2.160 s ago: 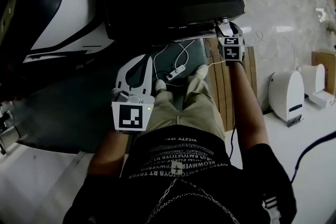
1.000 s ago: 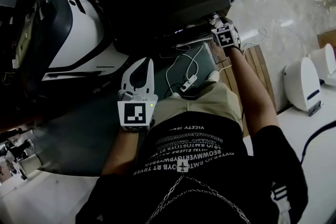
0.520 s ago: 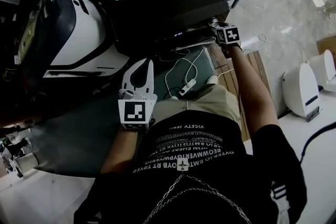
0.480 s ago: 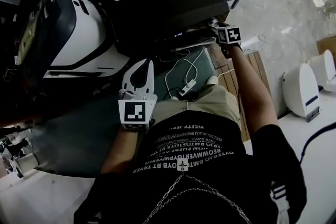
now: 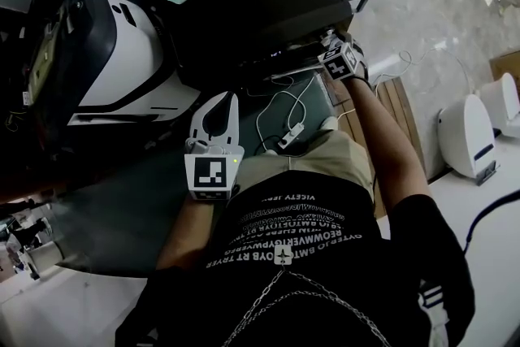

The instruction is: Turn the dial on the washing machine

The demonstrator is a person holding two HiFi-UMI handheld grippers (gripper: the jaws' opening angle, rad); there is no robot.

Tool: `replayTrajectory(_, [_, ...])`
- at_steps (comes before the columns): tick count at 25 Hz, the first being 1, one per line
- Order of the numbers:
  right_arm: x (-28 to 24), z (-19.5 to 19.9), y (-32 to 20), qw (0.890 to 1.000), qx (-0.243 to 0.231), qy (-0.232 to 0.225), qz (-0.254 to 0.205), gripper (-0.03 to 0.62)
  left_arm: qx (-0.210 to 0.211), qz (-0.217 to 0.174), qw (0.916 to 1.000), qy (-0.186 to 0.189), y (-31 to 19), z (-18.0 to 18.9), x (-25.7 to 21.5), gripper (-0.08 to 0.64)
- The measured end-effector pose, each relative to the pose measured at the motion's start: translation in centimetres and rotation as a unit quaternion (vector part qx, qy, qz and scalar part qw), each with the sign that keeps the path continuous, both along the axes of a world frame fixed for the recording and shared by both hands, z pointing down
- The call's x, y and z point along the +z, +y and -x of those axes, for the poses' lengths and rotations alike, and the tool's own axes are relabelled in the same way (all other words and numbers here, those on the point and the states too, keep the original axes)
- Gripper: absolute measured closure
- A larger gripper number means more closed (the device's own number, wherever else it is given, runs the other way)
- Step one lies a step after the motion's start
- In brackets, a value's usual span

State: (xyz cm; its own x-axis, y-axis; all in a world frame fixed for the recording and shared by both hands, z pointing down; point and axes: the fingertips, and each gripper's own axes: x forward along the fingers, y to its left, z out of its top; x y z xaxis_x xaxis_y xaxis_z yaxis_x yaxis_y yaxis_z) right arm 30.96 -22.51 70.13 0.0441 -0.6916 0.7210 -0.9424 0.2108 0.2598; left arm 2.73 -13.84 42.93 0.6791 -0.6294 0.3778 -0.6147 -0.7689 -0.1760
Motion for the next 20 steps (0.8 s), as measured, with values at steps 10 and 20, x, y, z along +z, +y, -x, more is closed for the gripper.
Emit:
replayTrajectory(10, [1.6,-1.0,0.0,0.998,0.018,-0.051,0.038,0.337,-0.002,0.004,1.0,0.005,-0.2,0.1,0.3,0.555])
replayTrajectory(20, [-0.5,0.5,-0.6,1.0,-0.013,0.024,0.007,0.334,-0.009,0.004,0.9999,-0.009,-0.5,1.0,0.5,0.555])
